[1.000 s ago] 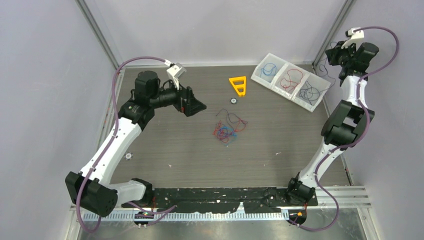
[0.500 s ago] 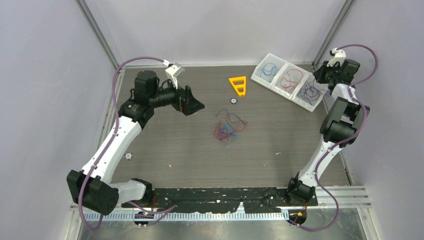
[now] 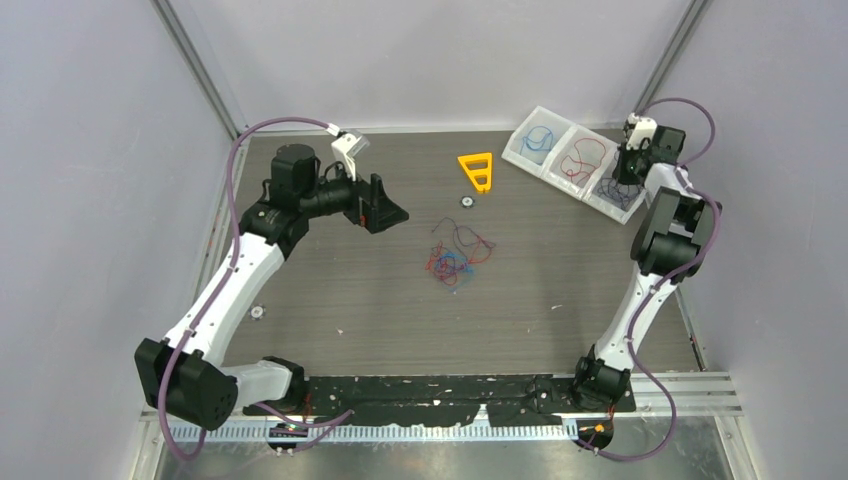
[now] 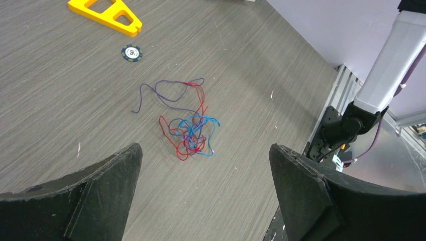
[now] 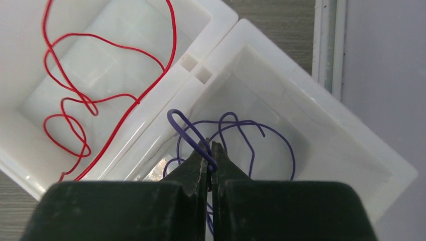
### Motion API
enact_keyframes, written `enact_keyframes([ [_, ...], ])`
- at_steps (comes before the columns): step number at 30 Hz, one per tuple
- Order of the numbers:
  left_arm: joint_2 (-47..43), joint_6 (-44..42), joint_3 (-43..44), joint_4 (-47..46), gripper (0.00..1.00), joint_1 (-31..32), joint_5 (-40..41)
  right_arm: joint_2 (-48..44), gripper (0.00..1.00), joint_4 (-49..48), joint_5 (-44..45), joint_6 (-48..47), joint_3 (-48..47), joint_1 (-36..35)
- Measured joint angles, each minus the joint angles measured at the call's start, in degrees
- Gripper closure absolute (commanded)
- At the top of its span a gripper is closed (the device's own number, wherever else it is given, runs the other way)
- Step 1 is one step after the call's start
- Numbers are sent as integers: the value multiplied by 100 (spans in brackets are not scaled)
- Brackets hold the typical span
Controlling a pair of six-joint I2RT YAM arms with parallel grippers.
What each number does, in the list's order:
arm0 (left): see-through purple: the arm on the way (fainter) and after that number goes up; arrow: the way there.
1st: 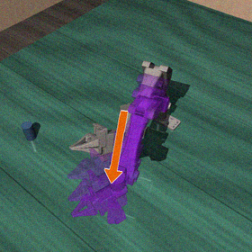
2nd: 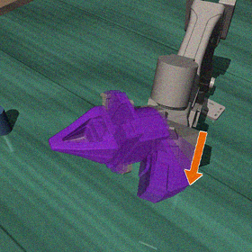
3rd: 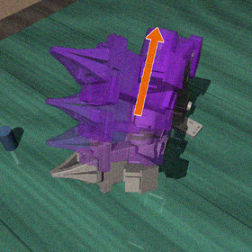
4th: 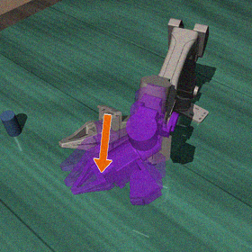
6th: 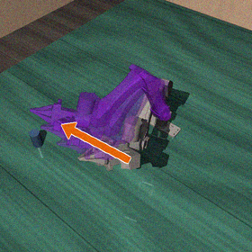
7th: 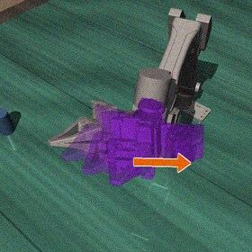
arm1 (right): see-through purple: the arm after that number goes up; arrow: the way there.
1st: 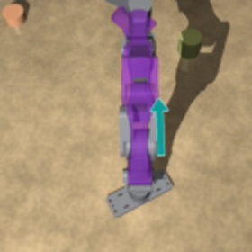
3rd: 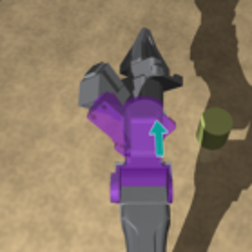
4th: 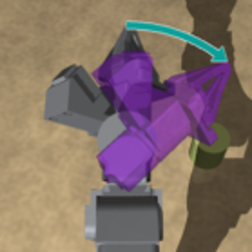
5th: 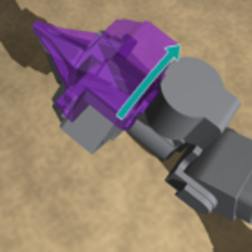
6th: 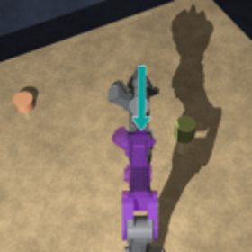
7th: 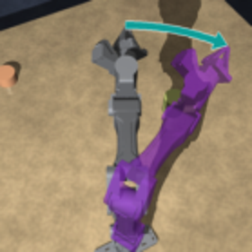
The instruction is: Untangle the cables
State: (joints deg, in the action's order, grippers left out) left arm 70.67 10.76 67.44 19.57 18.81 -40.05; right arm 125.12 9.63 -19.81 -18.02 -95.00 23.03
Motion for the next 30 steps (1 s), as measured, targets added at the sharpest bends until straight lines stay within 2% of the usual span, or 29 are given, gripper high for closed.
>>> enact_keyframes([
  [4, 2, 55, -2, -2, 0, -20, -2, 249, 93, 389, 352, -186, -269, -114],
  [9, 68, 74, -2, 0, 1, -33, -2, 470, 72, 868, 765, -378, -647, -243],
  [12, 87, 76, -2, 0, 1, -66, -2, 470, 68, 981, 820, -411, -667, -254],
  [16, 87, 76, -2, 0, 0, -116, -4, 442, 57, 1080, 774, -358, -667, -254],
  [19, 81, 74, -11, -2, 0, -133, -4, 291, 40, 1187, 697, -278, -658, -240],
  [21, 81, 74, -33, -4, 0, -138, -4, 105, 33, 1231, 638, -245, -654, -225],
  [24, 59, 74, -116, -7, 0, -144, -4, -269, 25, 1270, 553, -225, -634, -188],
  [30, -20, 72, -313, -37, 0, -170, -2, -979, 18, 1279, 240, -164, -636, -111],
])
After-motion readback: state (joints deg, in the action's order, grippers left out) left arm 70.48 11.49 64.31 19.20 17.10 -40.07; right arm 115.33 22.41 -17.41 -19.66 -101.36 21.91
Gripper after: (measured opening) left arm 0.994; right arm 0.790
